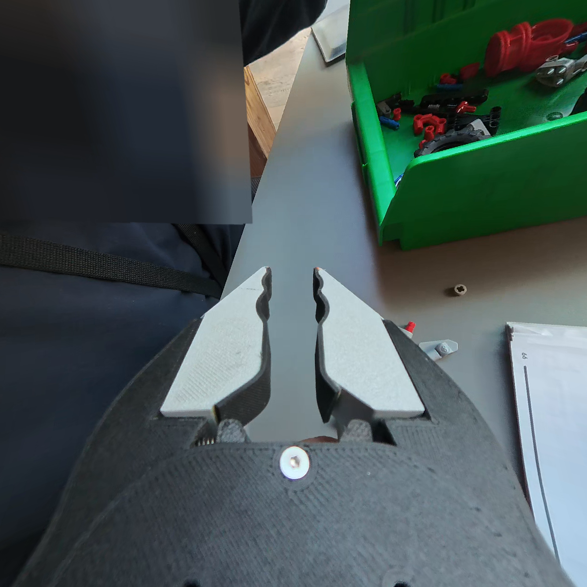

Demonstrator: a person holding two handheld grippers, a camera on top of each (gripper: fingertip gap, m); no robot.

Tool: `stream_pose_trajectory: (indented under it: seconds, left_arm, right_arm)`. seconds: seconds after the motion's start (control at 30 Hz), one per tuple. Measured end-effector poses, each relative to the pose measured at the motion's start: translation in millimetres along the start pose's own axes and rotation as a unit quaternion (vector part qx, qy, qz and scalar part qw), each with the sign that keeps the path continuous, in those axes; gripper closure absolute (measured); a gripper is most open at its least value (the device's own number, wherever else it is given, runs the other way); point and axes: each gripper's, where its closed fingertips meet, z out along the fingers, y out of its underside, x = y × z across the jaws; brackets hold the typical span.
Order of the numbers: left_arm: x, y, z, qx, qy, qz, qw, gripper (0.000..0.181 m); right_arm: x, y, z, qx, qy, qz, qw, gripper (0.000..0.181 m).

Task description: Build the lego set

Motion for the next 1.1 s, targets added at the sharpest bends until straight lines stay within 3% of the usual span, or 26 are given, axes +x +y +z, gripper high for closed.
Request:
stream_pose_trajectory:
  seconds: [0.07,0.13,0.17,0.27,0.4,0.57,0.73,0.8,0.87,1.0,1.1]
  left_arm:
    - [17.8,1.0,11.7,-0.012,0.031,0.016,0.999,0.130]
    - [14.0,11.7,19.1,-0.057,0.001,0.047,0.997,0.161]
    - [8.5,9.5,19.5,-0.056,-0.022,0.059,0.996,0.165]
    - [3.1,2.0,8.8,-0.030,-0.018,0.047,0.998,0.165]
    - [-11.7,-16.2,-34.2,0.072,0.000,-0.001,0.997,0.165]
    - [-25.8,-24.6,-59.9,0.118,-0.023,-0.022,0.992,0.168]
    - [-12.3,-34.8,-54.1,0.126,-0.015,-0.008,0.992,0.168]
    - [-14.9,-37.9,-46.8,0.118,-0.045,-0.005,0.992,0.181]
    - [-22.0,-43.6,-46.1,0.121,-0.070,-0.019,0.990,0.181]
    - [-11.4,-51.1,-46.3,0.136,-0.043,-0.013,0.990,0.181]
    - [-5.9,-45.5,-50.1,0.135,-0.036,-0.019,0.990,0.159]
  right_arm:
    - [1.2,0.0,0.0,0.001,0.001,0.002,1.000,0.158]
    - [1.8,0.0,0.1,0.002,-0.001,0.005,1.000,0.158]
    - [1.9,0.1,0.3,0.002,-0.001,0.006,1.000,0.158]
    - [1.0,1.3,0.7,-0.001,-0.002,0.004,1.000,0.158]
    - [-0.2,1.4,0.2,-0.002,-0.002,0.000,1.000,0.158]
    - [-0.5,1.8,-0.6,-0.002,-0.002,0.000,1.000,0.158]
    - [-1.2,2.0,-0.1,-0.004,0.000,-0.003,1.000,0.158]
    - [-1.1,1.8,-0.3,-0.003,0.000,-0.003,1.000,0.158]
    - [-1.3,1.4,-0.4,-0.002,-0.001,-0.003,1.000,0.158]
    - [-1.9,2.0,-0.2,-0.005,0.001,-0.006,1.000,0.158]
    - [-2.1,1.8,-1.0,-0.004,0.002,-0.006,1.000,0.158]
